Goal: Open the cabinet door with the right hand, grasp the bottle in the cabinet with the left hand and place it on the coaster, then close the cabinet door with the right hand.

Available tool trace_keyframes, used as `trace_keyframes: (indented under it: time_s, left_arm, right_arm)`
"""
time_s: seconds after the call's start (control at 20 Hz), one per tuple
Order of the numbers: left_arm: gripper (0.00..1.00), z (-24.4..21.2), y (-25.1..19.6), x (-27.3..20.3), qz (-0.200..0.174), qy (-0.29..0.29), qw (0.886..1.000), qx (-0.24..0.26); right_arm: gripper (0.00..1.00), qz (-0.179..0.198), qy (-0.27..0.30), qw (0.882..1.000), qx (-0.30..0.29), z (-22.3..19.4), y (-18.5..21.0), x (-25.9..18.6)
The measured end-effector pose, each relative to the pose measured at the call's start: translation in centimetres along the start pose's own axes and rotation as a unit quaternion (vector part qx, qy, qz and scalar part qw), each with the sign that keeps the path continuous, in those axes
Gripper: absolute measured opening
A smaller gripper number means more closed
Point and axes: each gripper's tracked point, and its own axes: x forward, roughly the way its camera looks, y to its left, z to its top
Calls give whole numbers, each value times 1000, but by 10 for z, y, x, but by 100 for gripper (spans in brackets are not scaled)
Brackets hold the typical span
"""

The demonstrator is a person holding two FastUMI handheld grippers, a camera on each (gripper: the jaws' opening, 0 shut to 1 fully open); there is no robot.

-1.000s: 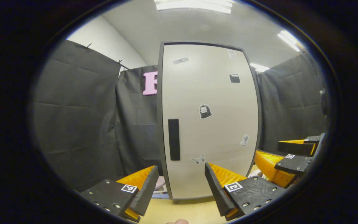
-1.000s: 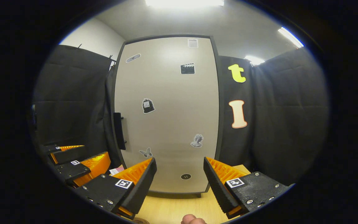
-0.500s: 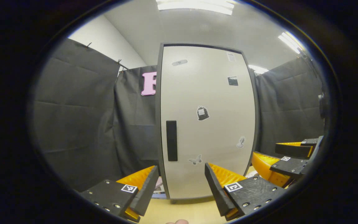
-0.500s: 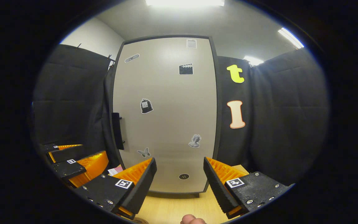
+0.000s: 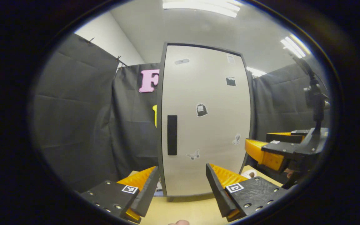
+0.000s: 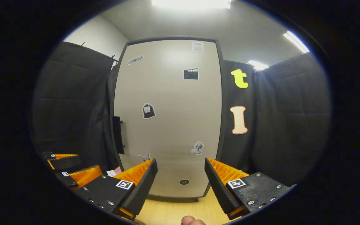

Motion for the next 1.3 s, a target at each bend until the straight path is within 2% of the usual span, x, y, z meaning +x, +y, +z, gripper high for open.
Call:
trace_keyframes:
  time_s: [0.05,0.1,0.15,0.25,0.3,0.45,0.5,0.55,0.6,0.65,0.7,0.75,0.8,0.85,0.9,0.95,1.0,1.05,1.1,1.2,1.25,1.3]
  left_arm:
    - [86,-7,8,-6,0,5,1000,-11]
    - [81,-14,16,-9,4,9,1000,-21]
    - [86,-19,25,-14,10,13,999,-27]
    - [86,-29,44,-24,28,18,999,-35]
    - [90,-32,52,-30,34,17,999,-35]
    - [86,-36,81,-46,61,16,998,0]
    - [86,-36,87,-50,64,17,998,7]
    - [90,-36,92,-52,68,17,997,11]
    - [90,-37,99,-58,74,18,997,13]
    - [86,-38,105,-63,79,19,997,13]
    - [90,-40,112,-66,84,22,996,14]
    - [90,-42,118,-70,85,24,996,15]
    - [86,-44,123,-74,85,26,996,19]
    - [90,-45,131,-80,89,29,995,25]
    - [86,-45,137,-84,92,29,995,31]
    - [86,-45,142,-86,93,28,995,38]
    - [90,-46,147,-88,95,28,994,44]
    - [90,-47,148,-88,94,30,994,51]
    - [86,-48,148,-88,92,34,993,58]
    - [86,-50,151,-88,86,34,994,65]
    - [90,-53,153,-87,83,37,994,66]
    - [90,-55,156,-86,78,38,994,67]
  right_arm:
    - [94,4,-2,1000,-1,3,4,5]
    - [94,9,-4,1000,-2,4,10,9]
    - [94,13,-5,1000,-3,6,16,14]
    - [94,24,-7,1000,-6,8,30,25]
    - [94,29,-7,1000,-10,9,37,31]
    - [94,50,-11,999,-15,12,66,48]
    - [94,57,-12,998,-15,13,76,52]
    - [94,64,-12,998,-15,13,86,58]
    - [94,69,-13,997,-17,14,96,63]
    - [94,77,-15,997,-20,14,106,69]
    - [94,81,-16,996,-22,14,115,76]
    - [95,87,-15,996,-20,13,124,82]
    - [95,96,-8,995,-13,9,135,88]
    - [95,104,1,995,-1,5,146,93]
    - [95,110,9,994,9,1,155,97]
    - [95,114,12,993,14,-1,163,102]
    - [95,113,14,993,13,-4,169,108]
    - [95,115,16,993,12,-8,174,112]
    - [95,117,20,993,13,-13,181,117]
    - [95,110,26,994,8,-20,187,128]
    - [94,108,30,994,5,-23,189,133]
    - [94,108,34,994,6,-25,192,137]
